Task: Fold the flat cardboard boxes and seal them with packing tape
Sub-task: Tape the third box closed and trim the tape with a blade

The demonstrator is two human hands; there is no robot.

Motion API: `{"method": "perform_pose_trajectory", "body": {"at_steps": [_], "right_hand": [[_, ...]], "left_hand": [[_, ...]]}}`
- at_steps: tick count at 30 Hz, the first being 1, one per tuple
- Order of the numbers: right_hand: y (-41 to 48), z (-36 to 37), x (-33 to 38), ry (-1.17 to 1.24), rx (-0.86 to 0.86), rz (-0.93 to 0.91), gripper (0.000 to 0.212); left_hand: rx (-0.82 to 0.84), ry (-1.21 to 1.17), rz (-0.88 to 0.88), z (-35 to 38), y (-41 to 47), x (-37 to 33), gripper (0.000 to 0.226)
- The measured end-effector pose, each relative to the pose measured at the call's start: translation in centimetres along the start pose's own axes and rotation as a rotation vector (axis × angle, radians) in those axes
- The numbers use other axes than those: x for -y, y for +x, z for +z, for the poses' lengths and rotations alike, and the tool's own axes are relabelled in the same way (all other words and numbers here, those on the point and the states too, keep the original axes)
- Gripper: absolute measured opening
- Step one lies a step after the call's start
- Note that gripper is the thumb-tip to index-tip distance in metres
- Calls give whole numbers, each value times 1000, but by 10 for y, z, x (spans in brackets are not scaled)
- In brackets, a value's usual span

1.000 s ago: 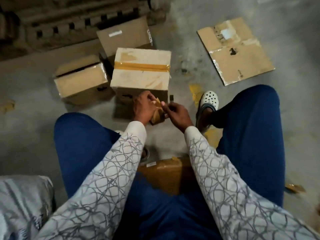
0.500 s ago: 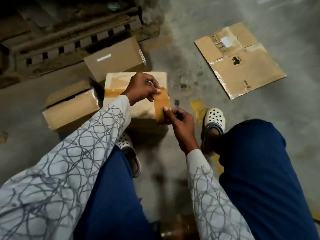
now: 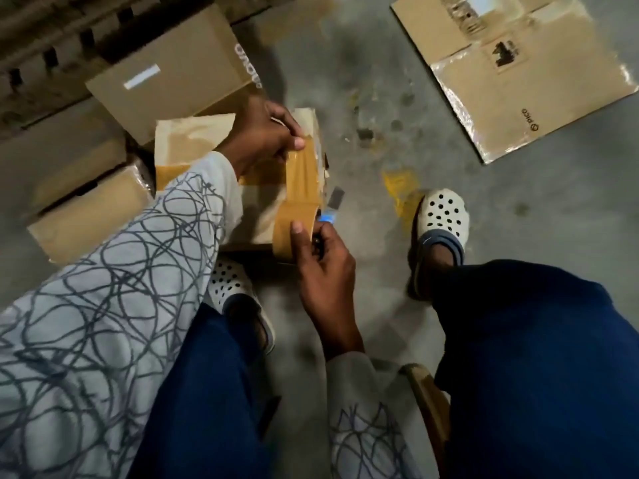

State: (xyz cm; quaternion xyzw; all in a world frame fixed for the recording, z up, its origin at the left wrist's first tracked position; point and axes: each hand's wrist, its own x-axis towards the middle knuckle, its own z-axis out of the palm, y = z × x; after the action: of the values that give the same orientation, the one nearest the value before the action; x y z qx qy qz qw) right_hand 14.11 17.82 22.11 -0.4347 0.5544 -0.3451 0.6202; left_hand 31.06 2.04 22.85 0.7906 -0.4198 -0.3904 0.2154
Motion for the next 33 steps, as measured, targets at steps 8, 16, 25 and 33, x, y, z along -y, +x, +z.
{"method": "perform_pose_trajectory", "body": {"at_steps": [8, 16, 25, 33], "right_hand": [[1, -7, 3, 257, 4, 30, 44], [36, -5, 15, 105, -111, -21, 34], [41, 0, 2, 50, -154, 34, 27], [50, 3, -2, 35, -139, 31, 32]], "left_hand": [[33, 171, 112, 15, 12, -5, 7], [-245, 146, 211, 19, 43, 4, 17], [-295, 174, 208, 27, 65, 8, 14], [-311, 221, 247, 38, 83, 18, 12]]}}
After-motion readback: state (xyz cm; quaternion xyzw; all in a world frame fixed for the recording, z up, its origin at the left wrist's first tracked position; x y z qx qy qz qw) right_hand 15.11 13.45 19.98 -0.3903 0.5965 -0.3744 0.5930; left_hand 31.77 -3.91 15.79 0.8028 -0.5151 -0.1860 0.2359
